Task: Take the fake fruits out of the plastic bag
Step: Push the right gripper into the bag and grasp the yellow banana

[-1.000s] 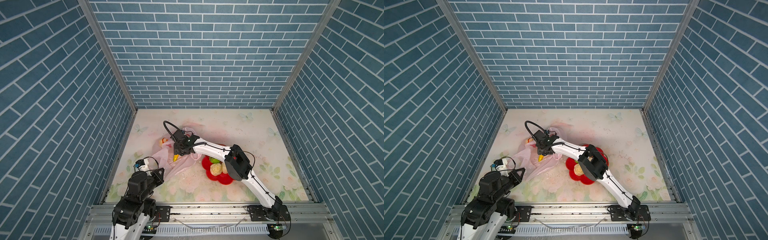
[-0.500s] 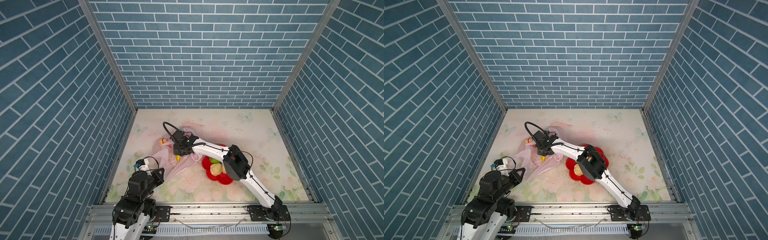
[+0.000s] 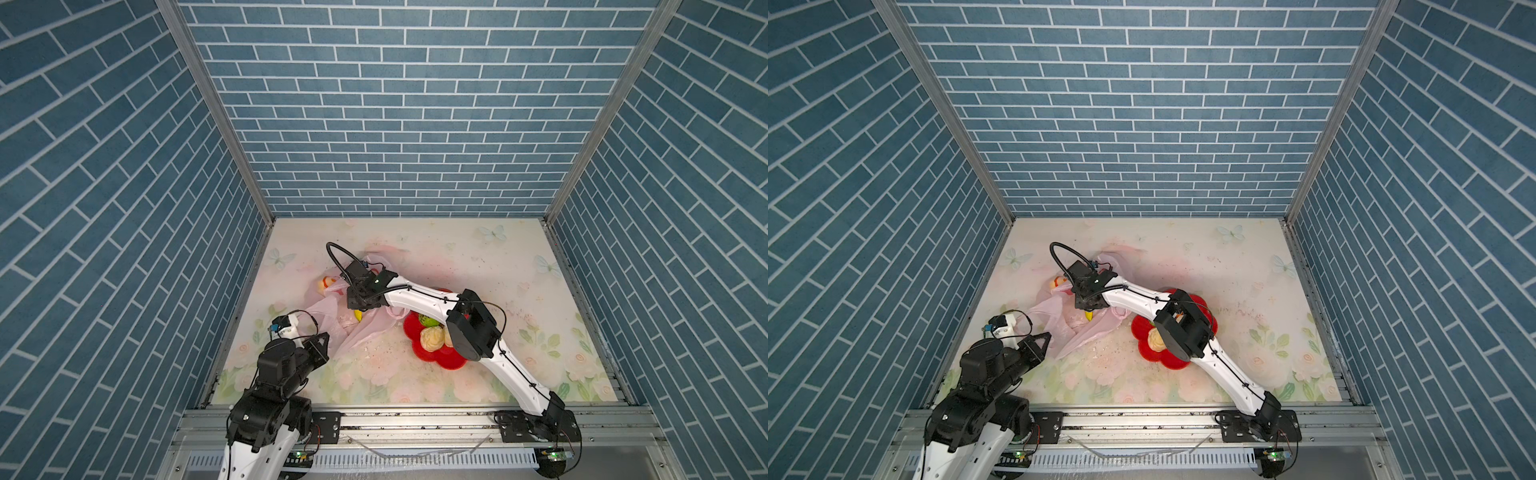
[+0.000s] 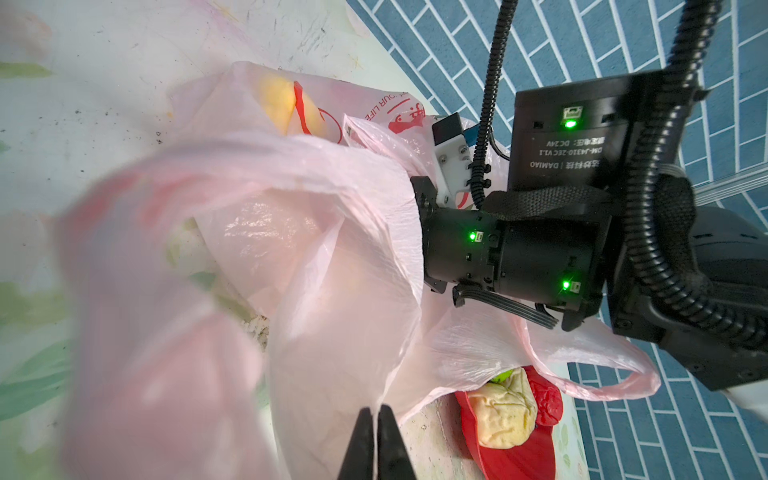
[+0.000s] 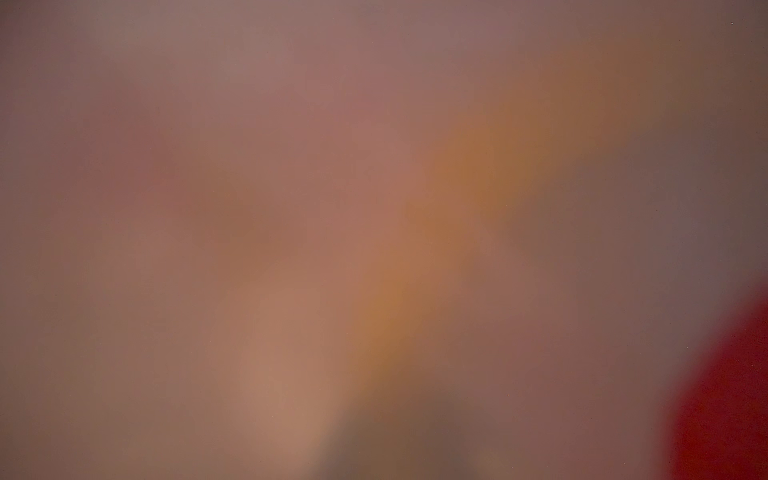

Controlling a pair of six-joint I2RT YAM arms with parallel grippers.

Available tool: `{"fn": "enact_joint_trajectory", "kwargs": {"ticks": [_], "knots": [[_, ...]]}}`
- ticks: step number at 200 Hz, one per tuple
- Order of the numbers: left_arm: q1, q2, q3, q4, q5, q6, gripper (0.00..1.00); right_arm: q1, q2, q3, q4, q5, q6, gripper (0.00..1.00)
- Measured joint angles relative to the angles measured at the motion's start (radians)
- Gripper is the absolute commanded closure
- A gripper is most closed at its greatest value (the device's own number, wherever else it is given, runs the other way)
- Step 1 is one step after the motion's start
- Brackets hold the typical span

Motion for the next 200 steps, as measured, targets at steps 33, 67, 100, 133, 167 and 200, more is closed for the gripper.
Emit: {"fn": "enact_joint_trajectory", "kwargs": {"ticks": [33,67,100,133,167,200], "knots": [[0.000,0.023,0.000,0.002,-0.016,0.014,0.93,-0.002,-0.004,-0.001,0.006,-0.019,-0.026,0.85],[0.000,0.030,0.000,0.016,-0.037,0.018,0.93,-0.007,-0.030,-0.004,0.008,-0.068,-0.055,0.86],[0.000,0.050,0.001,0.031,-0.050,0.024,0.93,-0.009,-0.076,-0.019,0.015,-0.104,-0.081,0.86],[0.000,0.071,0.013,0.046,-0.063,0.034,0.93,-0.009,-0.098,-0.019,0.022,-0.144,-0.104,0.87],[0.000,0.095,0.019,0.068,-0.074,0.041,0.93,-0.011,-0.111,-0.021,0.021,-0.182,-0.107,0.87],[0.000,0.123,0.019,0.097,-0.083,0.045,0.93,-0.012,-0.159,-0.048,0.023,-0.212,-0.107,0.87]]}}
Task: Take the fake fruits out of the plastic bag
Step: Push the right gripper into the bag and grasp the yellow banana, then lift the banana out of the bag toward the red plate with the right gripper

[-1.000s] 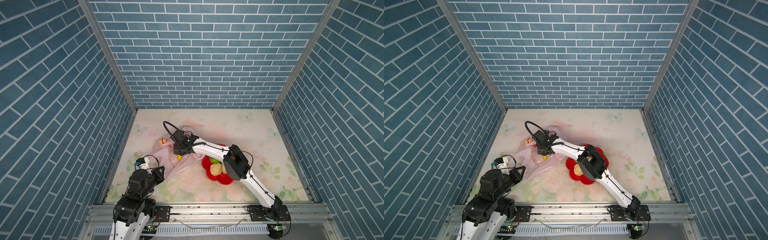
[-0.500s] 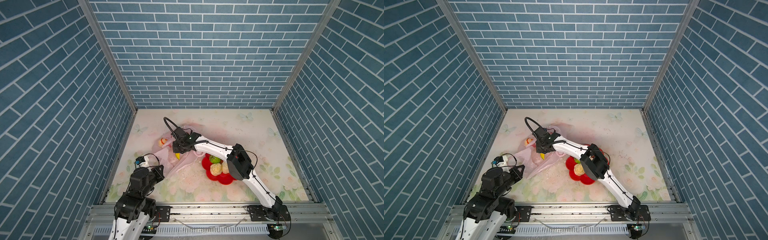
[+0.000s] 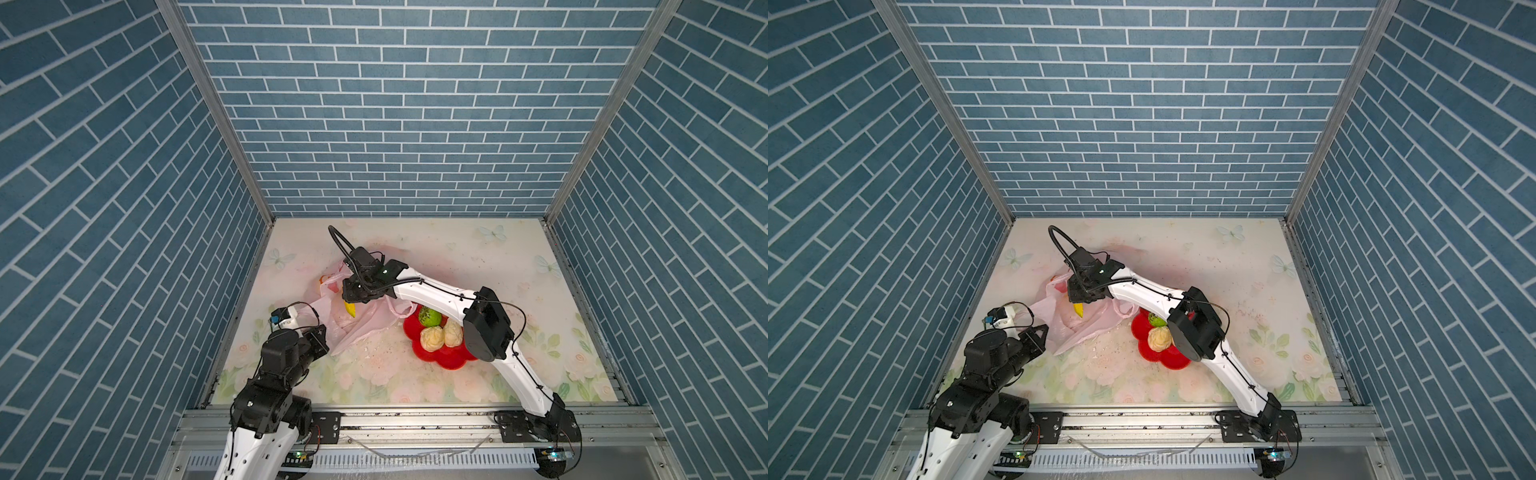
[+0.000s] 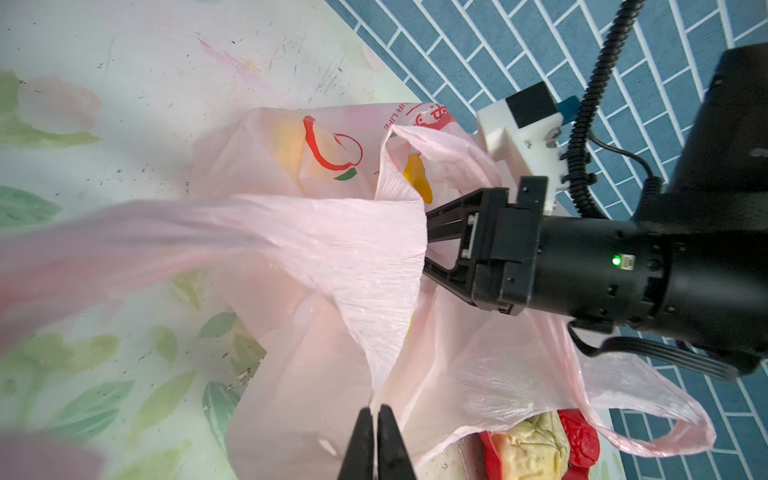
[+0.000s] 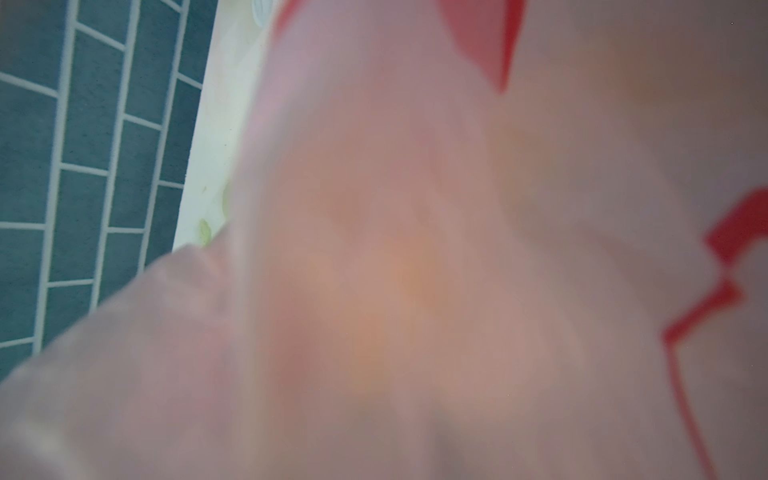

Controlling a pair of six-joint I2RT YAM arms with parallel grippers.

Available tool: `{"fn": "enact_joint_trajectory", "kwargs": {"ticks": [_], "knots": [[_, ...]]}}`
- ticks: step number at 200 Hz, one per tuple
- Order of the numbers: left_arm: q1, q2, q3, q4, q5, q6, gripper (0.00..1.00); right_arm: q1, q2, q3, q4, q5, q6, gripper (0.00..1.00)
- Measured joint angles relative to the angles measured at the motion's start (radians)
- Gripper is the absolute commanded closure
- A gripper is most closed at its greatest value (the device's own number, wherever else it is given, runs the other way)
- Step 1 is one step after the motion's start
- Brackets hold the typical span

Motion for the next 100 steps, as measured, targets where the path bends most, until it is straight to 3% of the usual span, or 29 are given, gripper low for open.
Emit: {"fn": "enact_joint_trajectory", "kwargs": {"ticks": [100], "knots": [[0.000,0.071,0.056,0.077,-0.063,0.038,0.92,0.013,-0.171,-0.153,-0.026,-0.129,-0.090,0.87]]}}
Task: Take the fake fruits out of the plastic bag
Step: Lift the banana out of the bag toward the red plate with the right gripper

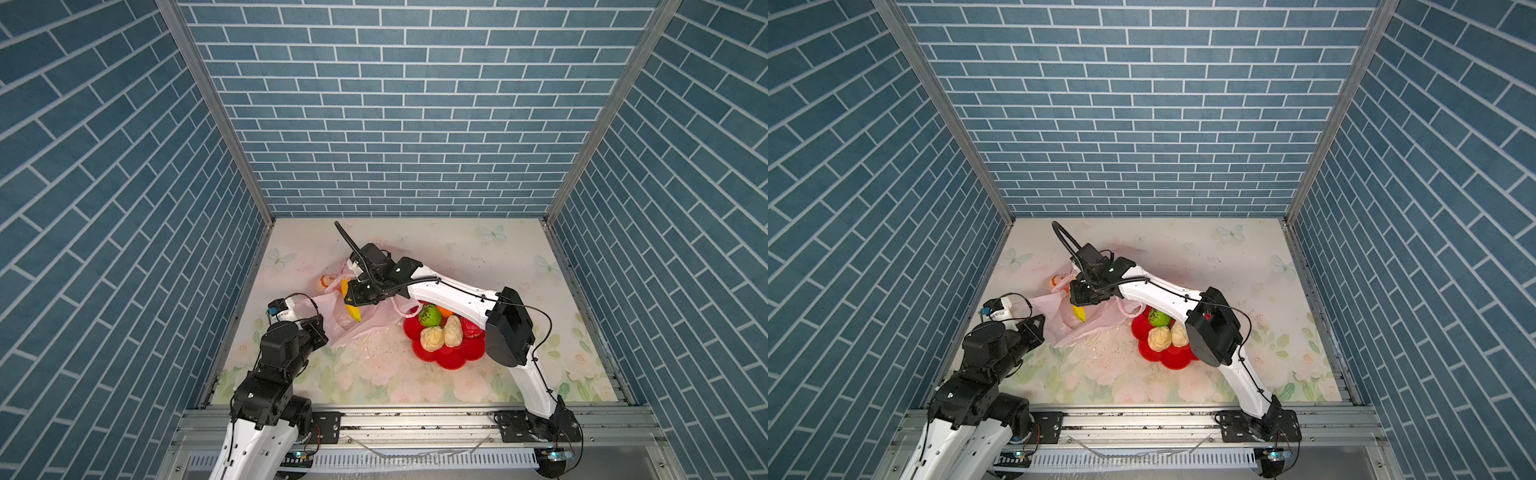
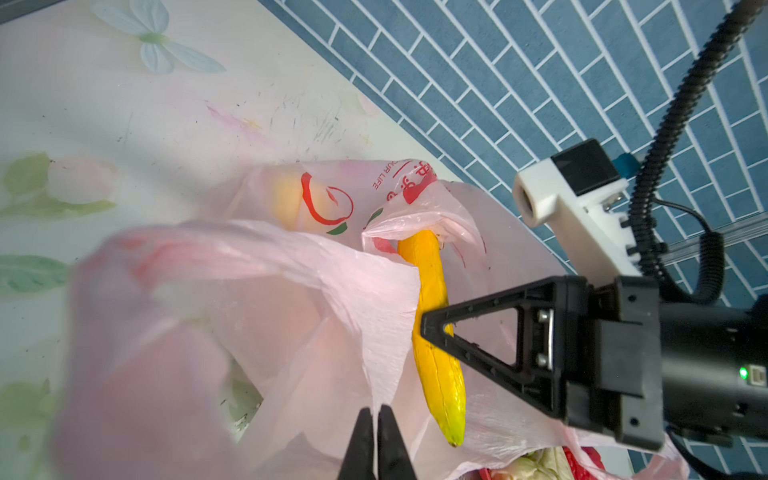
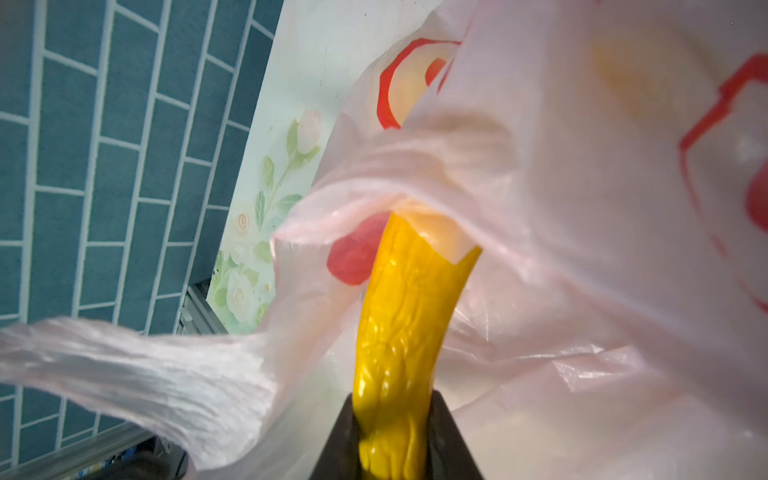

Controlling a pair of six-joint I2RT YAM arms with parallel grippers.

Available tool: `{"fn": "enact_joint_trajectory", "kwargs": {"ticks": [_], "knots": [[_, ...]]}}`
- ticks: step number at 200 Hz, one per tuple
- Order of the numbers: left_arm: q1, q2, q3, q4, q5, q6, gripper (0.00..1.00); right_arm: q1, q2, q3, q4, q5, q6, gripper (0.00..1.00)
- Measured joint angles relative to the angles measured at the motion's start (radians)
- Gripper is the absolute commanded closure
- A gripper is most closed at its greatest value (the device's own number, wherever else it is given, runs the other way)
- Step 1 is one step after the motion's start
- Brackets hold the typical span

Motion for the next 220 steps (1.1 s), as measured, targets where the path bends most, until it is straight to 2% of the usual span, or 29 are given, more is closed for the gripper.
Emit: {"fn": "enact_joint_trajectory", "kwargs": {"ticks": [72,132,220], "knots": [[0.000,0.001,0.019,0.002,-0.022,0.029,0.92,0.058,-0.147,-0.123,-0.095,-0.053,-0.129,0.89],[0.000,0.017,0.048,-0.004,-0.034,0.043,0.93,0.060,-0.295,-0.243,-0.135,-0.066,-0.202,0.90],[0.000,0.010,0.058,-0.027,-0.056,0.047,0.92,0.060,-0.433,-0.259,-0.250,-0.051,-0.285,0.91]]}}
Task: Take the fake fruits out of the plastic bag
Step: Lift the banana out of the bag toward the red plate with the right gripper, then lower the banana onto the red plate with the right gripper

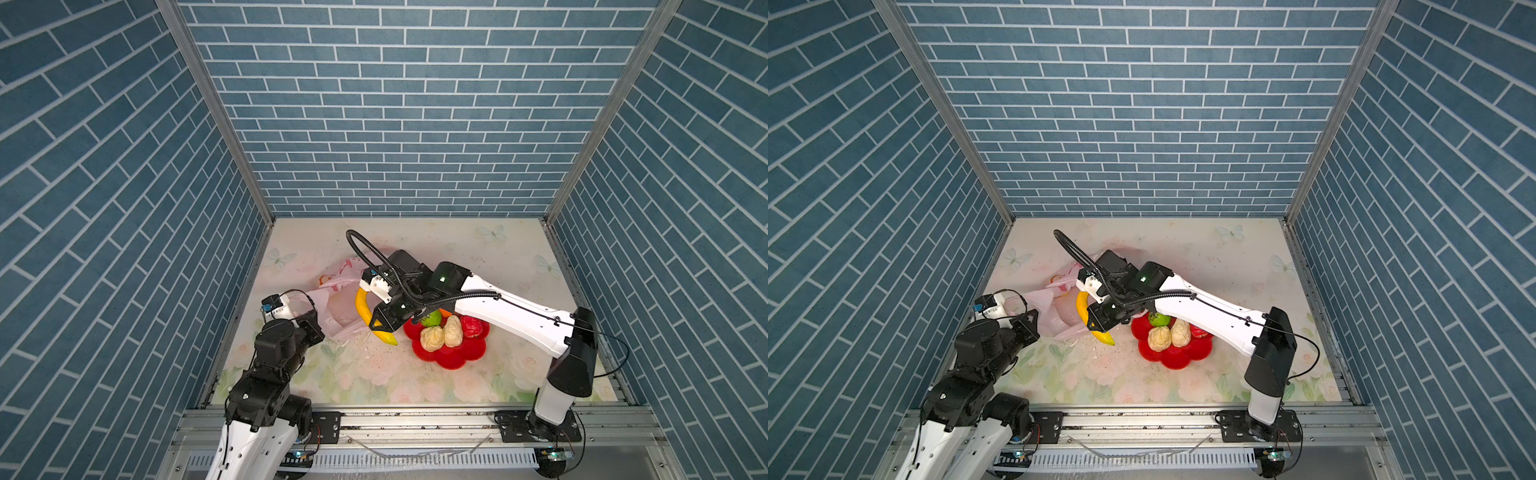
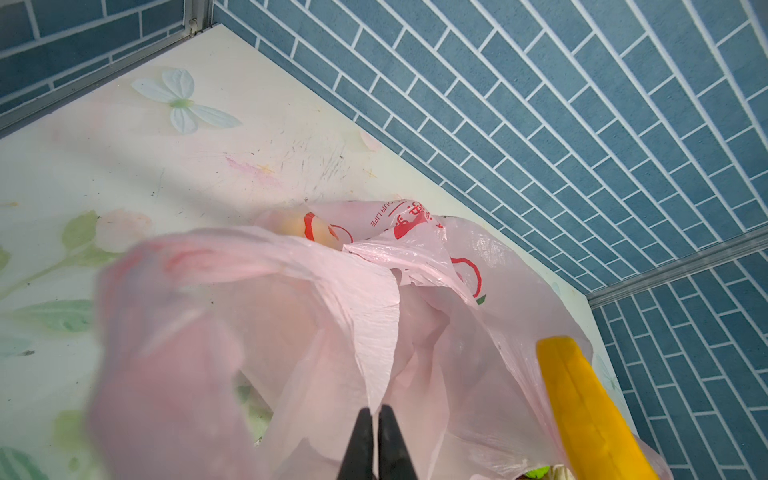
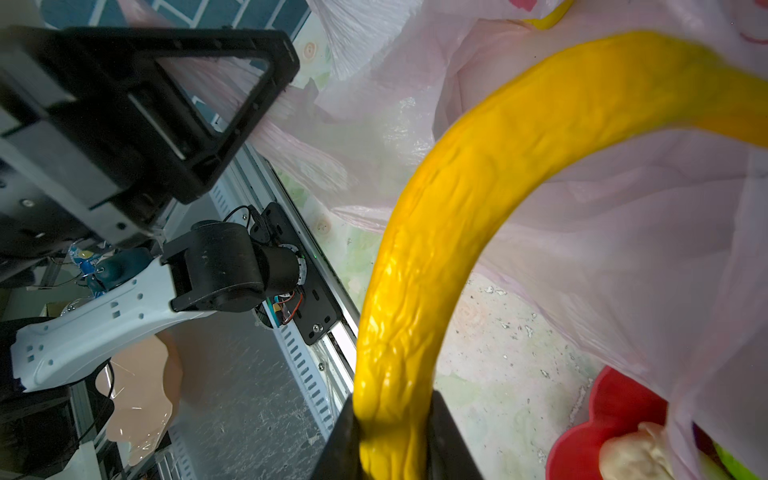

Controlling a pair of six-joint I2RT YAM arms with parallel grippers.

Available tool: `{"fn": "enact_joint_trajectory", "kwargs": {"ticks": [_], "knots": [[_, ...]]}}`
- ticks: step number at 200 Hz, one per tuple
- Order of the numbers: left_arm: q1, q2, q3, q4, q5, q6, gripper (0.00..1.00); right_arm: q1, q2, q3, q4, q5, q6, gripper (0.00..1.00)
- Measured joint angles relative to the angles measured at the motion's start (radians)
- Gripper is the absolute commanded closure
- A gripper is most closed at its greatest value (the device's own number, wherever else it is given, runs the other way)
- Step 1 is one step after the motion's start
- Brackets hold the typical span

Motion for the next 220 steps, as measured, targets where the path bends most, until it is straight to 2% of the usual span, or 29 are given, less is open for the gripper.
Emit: {"fn": "enact_joint_trajectory", "kwargs": {"ticks": [54,91,150,220], "knots": [[0.000,-0.020,0.000,-0.032,-0.003,0.007,0.92,-0.011,-0.086,0.002,-0.067,0.129,-0.045,0.92],[0.000,-0.025,0.001,-0.052,-0.004,0.027,0.92,-0.066,-0.182,-0.019,-0.077,0.229,-0.050,0.92],[0.000,0.002,0.052,-0.101,-0.006,0.093,0.92,-0.197,-0.366,-0.243,-0.072,0.352,-0.034,0.92],[0.000,0.000,0.089,-0.145,-0.042,0.121,0.92,-0.236,-0.384,-0.478,-0.011,0.399,0.027,0.92]]}}
